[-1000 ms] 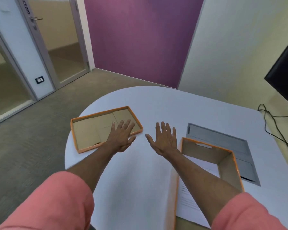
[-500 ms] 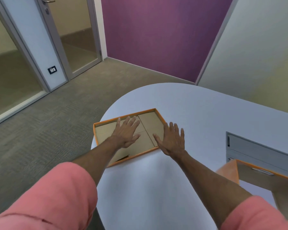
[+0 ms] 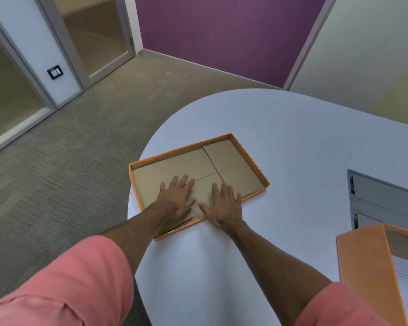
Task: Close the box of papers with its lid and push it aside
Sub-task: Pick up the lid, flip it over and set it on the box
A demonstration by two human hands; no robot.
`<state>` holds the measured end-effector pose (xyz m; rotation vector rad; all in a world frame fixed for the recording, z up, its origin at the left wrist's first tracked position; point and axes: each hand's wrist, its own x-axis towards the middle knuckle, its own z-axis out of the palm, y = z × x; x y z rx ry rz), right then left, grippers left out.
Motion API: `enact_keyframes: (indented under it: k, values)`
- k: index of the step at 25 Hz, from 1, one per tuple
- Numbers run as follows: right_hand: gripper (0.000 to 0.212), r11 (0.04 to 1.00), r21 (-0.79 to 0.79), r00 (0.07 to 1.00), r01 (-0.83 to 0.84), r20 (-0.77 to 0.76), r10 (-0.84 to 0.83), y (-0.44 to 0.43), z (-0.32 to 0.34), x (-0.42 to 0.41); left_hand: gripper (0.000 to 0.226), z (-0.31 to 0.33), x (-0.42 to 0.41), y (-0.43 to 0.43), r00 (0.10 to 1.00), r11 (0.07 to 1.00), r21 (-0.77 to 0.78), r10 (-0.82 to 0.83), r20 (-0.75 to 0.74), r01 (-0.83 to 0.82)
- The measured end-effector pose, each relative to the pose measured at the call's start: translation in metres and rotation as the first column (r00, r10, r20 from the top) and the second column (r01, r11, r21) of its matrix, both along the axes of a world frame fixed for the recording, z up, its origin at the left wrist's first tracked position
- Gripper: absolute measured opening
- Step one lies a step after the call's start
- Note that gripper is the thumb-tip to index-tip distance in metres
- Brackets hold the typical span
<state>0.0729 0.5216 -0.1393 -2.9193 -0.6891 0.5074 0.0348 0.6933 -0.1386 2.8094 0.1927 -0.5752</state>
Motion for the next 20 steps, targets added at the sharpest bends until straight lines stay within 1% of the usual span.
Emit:
enact_keyframes:
  k: [4, 7, 9, 12, 15, 18, 20]
  values:
    - [0.078, 0.997, -0.067, 0.997, -0.03, -0.076, 0.025, -0.004, -0.015, 0.001, 0.075, -0.021, -0.011, -0.004, 0.994, 0.995, -0.046, 0.083, -0.077, -0.087]
    - [0.074, 0.99, -0.114, 0.992, -0.088, -0.095, 0.077, -0.019, -0.017, 0.007, 0.077, -0.025, -0.023, -0.024, 0.989, 0.99, -0.042, 0.135, -0.061, -0.138]
    - [0.075, 0.979, -0.141, 0.984, -0.145, -0.121, 0.128, -0.035, -0.014, 0.015, 0.077, -0.022, -0.03, -0.045, 0.987, 0.988, -0.002, 0.157, -0.023, -0.157]
    - [0.077, 0.945, -0.213, 0.963, -0.247, -0.164, 0.215, -0.063, -0.004, 0.029, 0.081, -0.016, -0.039, -0.083, 0.989, 0.984, 0.102, 0.148, 0.012, -0.149]
    - [0.078, 0.9, -0.283, 0.94, -0.331, -0.186, 0.287, -0.09, 0.005, 0.04, 0.086, -0.014, -0.044, -0.118, 0.992, 0.976, 0.182, 0.125, 0.002, -0.123]
    - [0.079, 0.871, -0.332, 0.931, -0.362, -0.184, 0.317, -0.107, 0.007, 0.043, 0.087, -0.013, -0.045, -0.138, 0.995, 0.971, 0.219, 0.099, 0.009, -0.099]
    - [0.079, 0.88, -0.339, 0.942, -0.332, -0.174, 0.288, -0.111, 0.008, 0.041, 0.086, -0.01, -0.042, -0.139, 0.992, 0.969, 0.219, 0.095, 0.089, -0.112]
